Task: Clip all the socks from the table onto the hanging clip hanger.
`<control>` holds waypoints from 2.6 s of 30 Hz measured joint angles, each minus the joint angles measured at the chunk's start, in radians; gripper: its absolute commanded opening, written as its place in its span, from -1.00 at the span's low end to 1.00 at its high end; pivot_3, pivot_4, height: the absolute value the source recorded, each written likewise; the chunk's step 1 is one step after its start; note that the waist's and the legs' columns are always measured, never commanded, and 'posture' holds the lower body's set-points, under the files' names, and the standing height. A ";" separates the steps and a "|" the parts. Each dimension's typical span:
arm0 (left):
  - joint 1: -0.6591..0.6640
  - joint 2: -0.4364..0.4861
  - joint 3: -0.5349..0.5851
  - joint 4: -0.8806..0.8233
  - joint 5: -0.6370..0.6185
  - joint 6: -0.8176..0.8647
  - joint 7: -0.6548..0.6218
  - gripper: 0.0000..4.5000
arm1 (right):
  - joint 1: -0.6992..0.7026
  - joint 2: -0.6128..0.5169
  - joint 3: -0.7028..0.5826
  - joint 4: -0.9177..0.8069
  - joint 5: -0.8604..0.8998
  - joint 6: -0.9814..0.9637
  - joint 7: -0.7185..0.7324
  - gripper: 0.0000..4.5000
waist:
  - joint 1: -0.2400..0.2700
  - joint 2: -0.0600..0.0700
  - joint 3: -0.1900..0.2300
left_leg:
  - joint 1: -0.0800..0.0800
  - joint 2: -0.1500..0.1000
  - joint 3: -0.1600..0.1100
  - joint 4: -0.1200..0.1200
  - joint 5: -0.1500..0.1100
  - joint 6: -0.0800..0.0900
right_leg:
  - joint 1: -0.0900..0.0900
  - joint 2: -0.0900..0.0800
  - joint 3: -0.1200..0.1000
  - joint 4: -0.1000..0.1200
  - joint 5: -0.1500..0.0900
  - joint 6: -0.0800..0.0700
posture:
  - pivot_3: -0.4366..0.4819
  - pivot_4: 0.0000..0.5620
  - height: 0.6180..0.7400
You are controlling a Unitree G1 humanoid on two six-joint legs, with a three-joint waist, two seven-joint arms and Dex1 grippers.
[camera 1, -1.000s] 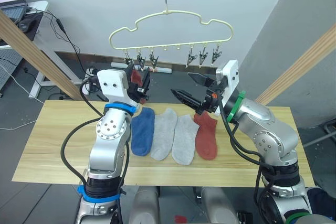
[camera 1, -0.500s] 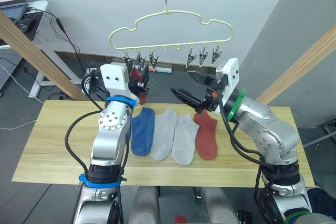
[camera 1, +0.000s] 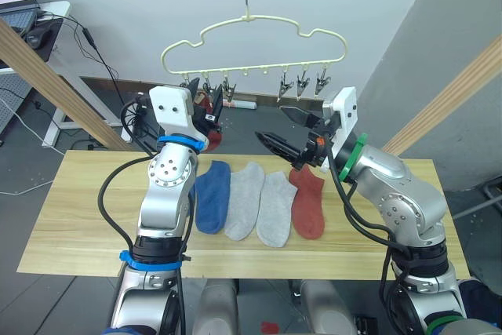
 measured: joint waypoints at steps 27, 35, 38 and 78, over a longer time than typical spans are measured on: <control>-0.002 0.020 0.029 -0.008 -0.040 0.031 -0.062 -0.99 | 0.140 -0.185 0.213 0.312 -0.359 -0.066 -0.067 1.00 | -0.009 0.000 0.000 | 0.001 0.000 0.002 0.000 0.000 0.000 | 0.000 0.001 0.003 0.000 0.000 0.001 | 0.00 0.12 1.00; 0.026 0.017 0.017 -0.043 -0.038 0.035 -0.065 -0.99 | 0.129 -0.181 0.283 0.499 -0.473 -0.141 -0.005 1.00 | -0.007 0.000 0.000 | 0.001 0.000 0.003 0.000 0.000 0.000 | 0.000 0.000 0.004 -0.001 0.000 0.001 | 0.01 0.16 1.00; 0.027 0.017 0.010 -0.045 -0.035 0.043 -0.066 -1.00 | 0.114 -0.181 0.297 0.540 -0.497 -0.184 0.019 0.84 | -0.008 -0.001 0.000 | 0.002 0.000 0.003 0.000 0.000 0.000 | 0.001 0.001 0.004 -0.001 0.001 0.001 | 0.05 0.17 1.00; -0.067 0.001 0.458 -0.085 -1.157 0.828 0.120 -1.00 | -0.016 0.017 0.296 0.158 -0.404 -0.103 0.090 -0.99 | -0.014 -0.001 -0.001 | 0.002 0.000 0.002 -0.001 0.000 0.000 | 0.001 0.001 0.004 -0.001 0.001 0.002 | 0.10 0.11 1.00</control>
